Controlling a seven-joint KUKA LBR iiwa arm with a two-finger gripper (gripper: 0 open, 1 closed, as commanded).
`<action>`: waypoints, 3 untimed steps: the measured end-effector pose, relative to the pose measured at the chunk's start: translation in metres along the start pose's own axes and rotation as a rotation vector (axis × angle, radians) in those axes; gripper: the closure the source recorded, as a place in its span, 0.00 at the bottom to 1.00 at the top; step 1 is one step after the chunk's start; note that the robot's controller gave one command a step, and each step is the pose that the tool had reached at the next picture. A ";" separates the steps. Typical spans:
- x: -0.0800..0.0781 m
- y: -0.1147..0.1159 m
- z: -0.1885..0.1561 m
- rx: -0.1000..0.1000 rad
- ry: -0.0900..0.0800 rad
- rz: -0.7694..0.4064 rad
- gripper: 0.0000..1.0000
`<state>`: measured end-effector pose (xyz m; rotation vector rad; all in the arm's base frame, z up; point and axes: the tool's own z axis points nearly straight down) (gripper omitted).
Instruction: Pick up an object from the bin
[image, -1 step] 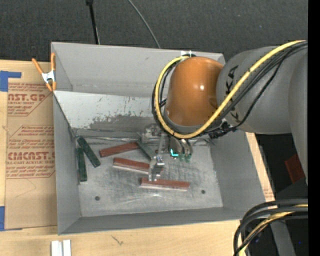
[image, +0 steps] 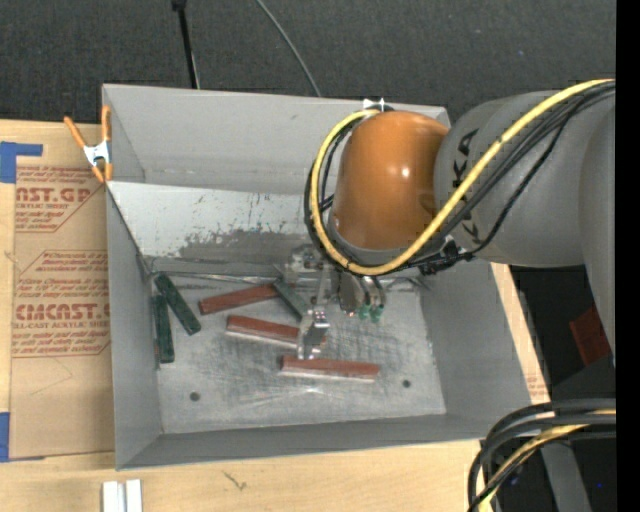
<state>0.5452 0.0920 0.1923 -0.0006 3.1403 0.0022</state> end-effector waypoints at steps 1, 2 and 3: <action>-0.010 -0.007 0.110 -0.006 -0.013 0.063 1.00; -0.010 -0.007 0.110 -0.007 -0.014 0.063 1.00; -0.009 -0.016 -0.007 0.001 0.000 0.009 1.00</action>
Offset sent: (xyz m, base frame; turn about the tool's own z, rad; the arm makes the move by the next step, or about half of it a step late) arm 0.0000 0.0000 0.0000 0.0000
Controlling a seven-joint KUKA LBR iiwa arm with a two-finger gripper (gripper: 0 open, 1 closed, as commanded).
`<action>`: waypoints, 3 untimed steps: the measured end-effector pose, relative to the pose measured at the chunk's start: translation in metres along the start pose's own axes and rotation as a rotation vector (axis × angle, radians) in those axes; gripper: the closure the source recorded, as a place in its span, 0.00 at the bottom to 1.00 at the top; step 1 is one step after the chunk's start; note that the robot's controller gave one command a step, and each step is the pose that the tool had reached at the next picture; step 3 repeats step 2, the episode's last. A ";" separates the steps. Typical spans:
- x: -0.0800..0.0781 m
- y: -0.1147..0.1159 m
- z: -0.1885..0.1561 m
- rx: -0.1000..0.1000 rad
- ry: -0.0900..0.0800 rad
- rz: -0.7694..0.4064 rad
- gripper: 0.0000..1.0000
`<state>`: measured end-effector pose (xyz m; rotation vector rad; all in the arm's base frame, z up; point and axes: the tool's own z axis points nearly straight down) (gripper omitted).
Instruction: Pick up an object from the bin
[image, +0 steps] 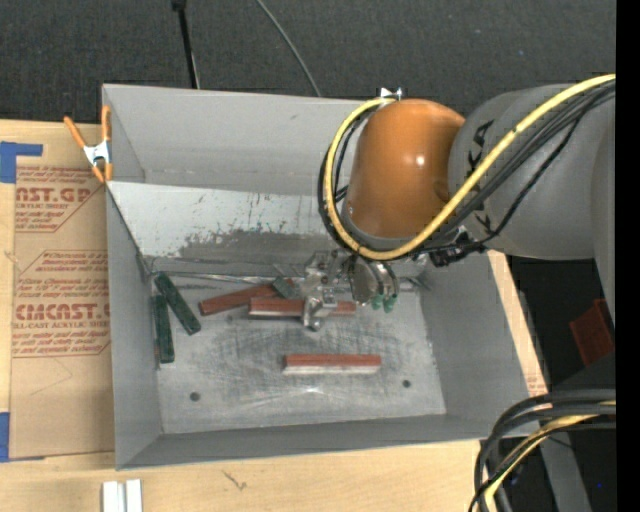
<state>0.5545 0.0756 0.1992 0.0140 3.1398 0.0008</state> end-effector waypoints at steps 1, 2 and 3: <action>0.000 0.000 0.000 0.000 0.000 0.000 1.00; 0.003 -0.017 -0.056 0.000 0.004 -0.086 1.00; 0.003 -0.017 -0.056 0.000 0.004 -0.086 1.00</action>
Offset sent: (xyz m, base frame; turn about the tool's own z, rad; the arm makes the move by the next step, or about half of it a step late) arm -0.0066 -0.0458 0.1558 -0.2283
